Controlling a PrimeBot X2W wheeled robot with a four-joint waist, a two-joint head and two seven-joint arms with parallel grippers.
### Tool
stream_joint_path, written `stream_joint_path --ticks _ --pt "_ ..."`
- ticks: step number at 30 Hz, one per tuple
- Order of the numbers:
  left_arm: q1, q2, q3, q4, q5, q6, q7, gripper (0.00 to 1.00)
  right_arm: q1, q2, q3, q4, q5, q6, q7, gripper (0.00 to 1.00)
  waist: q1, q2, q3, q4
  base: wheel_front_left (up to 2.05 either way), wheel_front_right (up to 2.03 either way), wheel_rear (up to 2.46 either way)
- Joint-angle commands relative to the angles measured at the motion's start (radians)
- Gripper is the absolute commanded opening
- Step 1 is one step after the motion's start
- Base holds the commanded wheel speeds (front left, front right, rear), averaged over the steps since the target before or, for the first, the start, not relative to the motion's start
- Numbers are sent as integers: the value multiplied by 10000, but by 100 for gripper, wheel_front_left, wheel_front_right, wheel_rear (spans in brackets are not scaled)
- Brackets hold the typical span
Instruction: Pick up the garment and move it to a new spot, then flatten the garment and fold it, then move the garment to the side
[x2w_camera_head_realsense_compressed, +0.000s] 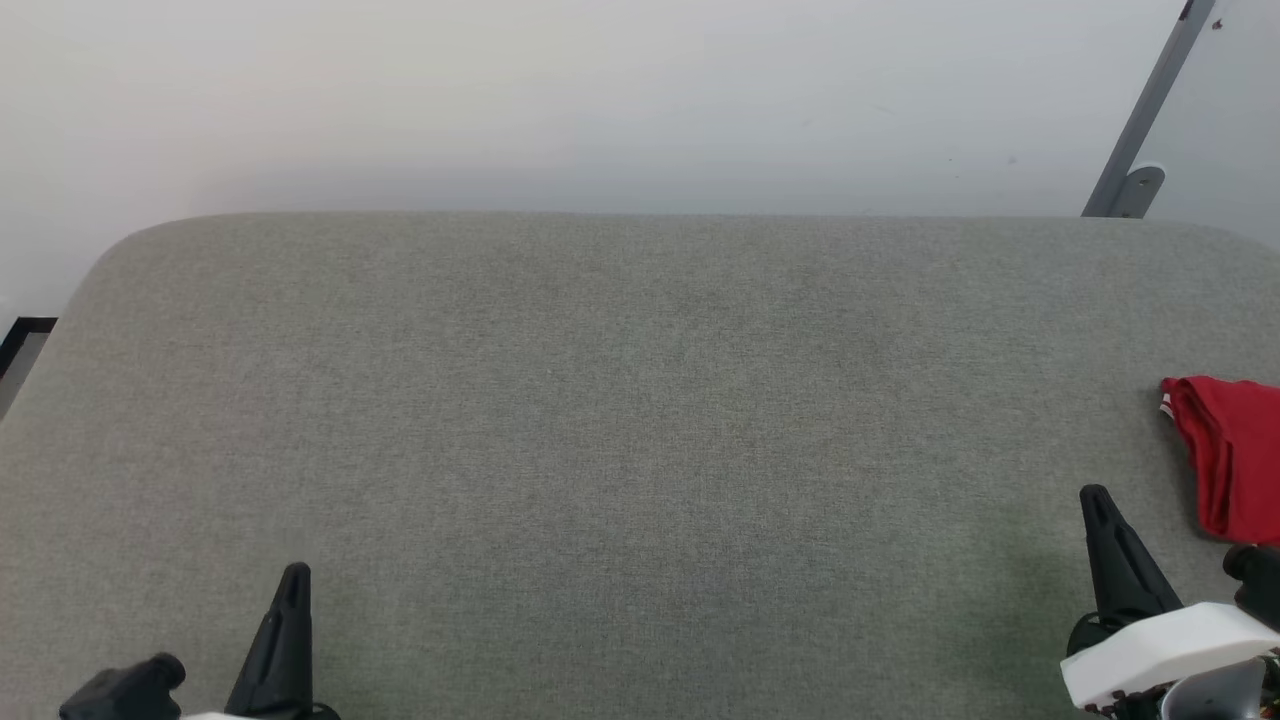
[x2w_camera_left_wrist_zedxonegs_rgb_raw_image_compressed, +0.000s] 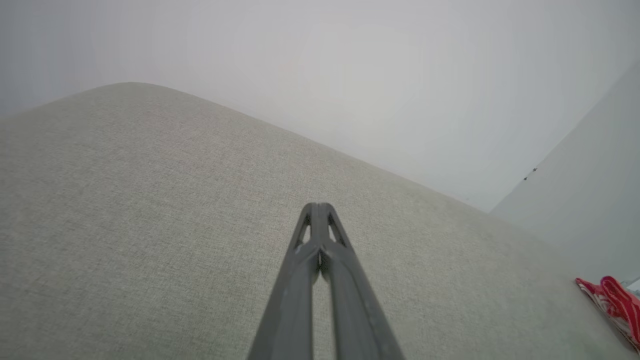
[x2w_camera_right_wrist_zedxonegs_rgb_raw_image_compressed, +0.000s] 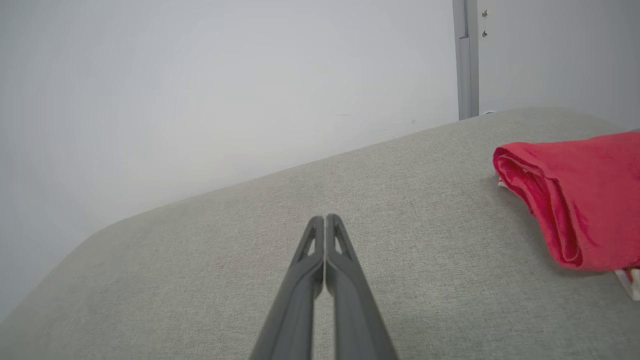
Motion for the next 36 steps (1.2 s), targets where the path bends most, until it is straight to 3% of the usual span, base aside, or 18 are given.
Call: stream_joint_path --ticks 1,36 --pt "-347 70 100 -101 -349 4 64 0 -300 -30 -63 -140 330 -2 68 0 0 0 0 -8 0 0 0" --pt "-1354 -500 532 531 -4829 -13 1345 0 -781 487 -217 274 5022 -9 867 0 0 0 12 -286 0 0 0"
